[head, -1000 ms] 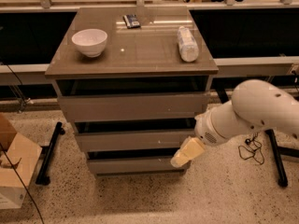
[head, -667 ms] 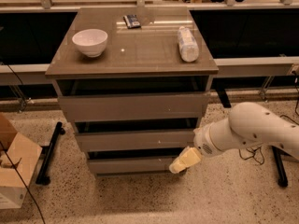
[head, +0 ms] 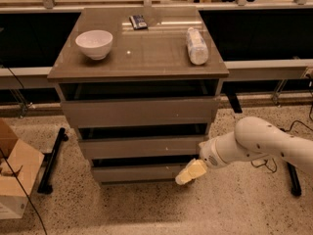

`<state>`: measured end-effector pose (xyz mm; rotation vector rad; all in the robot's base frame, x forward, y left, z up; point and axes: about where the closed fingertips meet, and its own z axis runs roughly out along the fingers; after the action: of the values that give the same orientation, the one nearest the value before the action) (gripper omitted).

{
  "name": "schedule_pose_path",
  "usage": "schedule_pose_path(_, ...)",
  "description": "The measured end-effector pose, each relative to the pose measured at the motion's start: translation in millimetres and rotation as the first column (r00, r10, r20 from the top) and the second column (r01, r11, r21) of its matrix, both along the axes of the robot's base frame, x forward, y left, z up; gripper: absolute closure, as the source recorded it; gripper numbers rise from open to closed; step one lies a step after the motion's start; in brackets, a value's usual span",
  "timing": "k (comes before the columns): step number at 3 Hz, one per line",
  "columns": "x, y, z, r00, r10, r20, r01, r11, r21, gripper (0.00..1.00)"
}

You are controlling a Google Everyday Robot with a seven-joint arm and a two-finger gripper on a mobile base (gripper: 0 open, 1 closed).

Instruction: Open bottom drawer

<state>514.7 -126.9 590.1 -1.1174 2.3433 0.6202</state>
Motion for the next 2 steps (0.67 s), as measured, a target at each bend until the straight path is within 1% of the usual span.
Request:
schedule_pose_path(1, 3.2, 4.5, -6.8, 0.998, -0.061, 0.015, 0.061, 0.998, 0.003, 0.0)
schedule_pose_path(2, 23.4, 27.0, -36.3, 0.9861, -0.159, 0.048, 0.153, 0.981, 0.115, 0.0)
